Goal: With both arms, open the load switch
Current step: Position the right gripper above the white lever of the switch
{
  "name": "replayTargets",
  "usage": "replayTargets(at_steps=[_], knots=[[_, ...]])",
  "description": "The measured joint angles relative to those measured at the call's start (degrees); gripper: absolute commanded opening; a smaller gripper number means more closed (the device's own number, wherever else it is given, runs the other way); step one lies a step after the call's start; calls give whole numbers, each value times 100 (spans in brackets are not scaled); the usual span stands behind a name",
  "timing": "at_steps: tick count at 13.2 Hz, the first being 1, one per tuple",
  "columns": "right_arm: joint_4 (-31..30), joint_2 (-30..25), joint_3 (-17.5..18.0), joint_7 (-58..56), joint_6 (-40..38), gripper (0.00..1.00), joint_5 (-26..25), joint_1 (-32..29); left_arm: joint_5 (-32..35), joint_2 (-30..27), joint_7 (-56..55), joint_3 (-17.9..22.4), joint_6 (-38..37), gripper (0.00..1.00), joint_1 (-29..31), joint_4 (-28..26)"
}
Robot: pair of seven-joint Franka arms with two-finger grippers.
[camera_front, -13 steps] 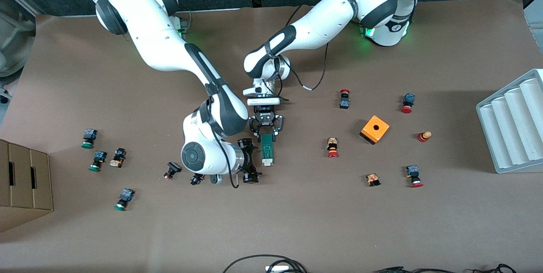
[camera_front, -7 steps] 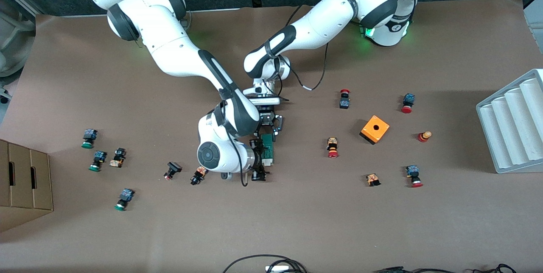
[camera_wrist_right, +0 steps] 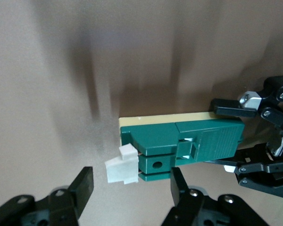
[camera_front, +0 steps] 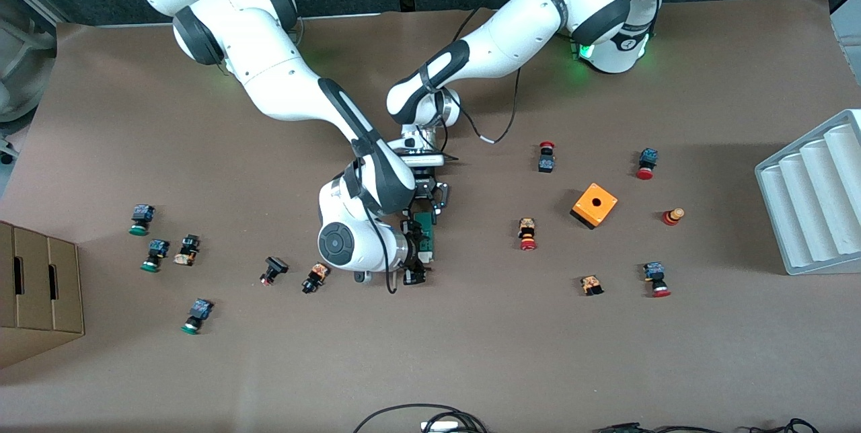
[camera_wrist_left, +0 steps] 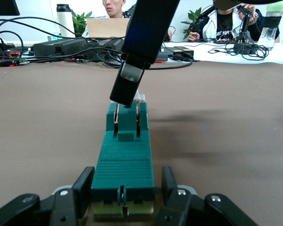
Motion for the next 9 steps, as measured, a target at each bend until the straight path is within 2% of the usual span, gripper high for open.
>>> replayTargets(at_steps=[2,3,9], knots=[[0,7,0,1,0,59,0,0,0,0,0,0,-1,65,0,0],[0,11,0,1,0,51,0,0,0,0,0,0,-1,65,0,0],[11,9,5,14,-3,39,1,0,2,0,0,0,-3,65,0,0]])
